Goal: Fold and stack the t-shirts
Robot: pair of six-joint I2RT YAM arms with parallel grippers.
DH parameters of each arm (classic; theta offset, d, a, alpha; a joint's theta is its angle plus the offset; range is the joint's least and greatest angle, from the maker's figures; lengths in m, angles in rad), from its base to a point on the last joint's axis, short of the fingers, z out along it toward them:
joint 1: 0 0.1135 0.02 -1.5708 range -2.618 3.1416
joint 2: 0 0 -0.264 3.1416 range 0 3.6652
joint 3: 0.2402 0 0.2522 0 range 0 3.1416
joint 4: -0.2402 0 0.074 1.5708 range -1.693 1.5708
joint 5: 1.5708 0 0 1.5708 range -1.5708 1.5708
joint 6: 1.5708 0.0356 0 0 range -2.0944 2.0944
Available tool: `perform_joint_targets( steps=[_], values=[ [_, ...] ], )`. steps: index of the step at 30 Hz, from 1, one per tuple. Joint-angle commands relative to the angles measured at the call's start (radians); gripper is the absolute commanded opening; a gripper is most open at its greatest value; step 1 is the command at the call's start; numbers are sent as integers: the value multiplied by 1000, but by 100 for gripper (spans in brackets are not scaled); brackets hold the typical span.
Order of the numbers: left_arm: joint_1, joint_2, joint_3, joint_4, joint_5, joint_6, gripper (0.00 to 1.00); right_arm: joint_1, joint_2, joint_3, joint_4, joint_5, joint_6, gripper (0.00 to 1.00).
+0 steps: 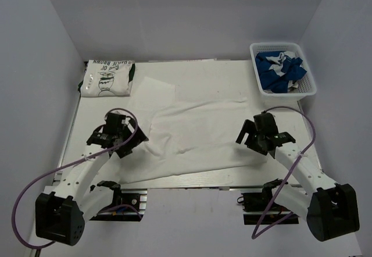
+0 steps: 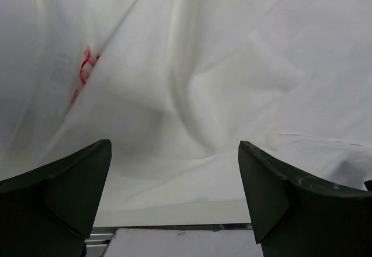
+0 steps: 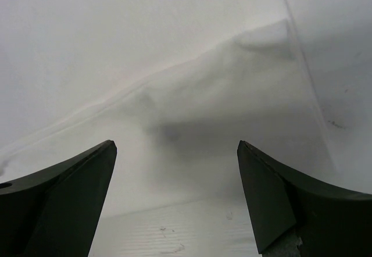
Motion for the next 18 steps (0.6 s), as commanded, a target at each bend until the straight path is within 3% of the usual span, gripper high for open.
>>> perform_joint_targets(
  steps=[1, 5, 8, 11, 13, 18],
  values=[
    [-4, 27, 149, 59, -36, 23, 100, 1, -40, 132, -4, 79, -67, 90],
    [-4, 200, 284, 183, -36, 127, 100, -2, 23, 253, 108, 122, -148, 90],
    [8, 386, 445, 174, -87, 160, 100, -7, 98, 320, 128, 174, -161, 90],
    [8, 577, 667, 153, -220, 198, 100, -10, 183, 408, 168, 151, -190, 90],
    [8, 668, 747, 186, -254, 224, 100, -13, 224, 435, 191, 131, -198, 90],
    [-1, 979, 1127, 140, -372, 326, 100, -16, 392, 577, 147, 88, -224, 90]
  ],
)
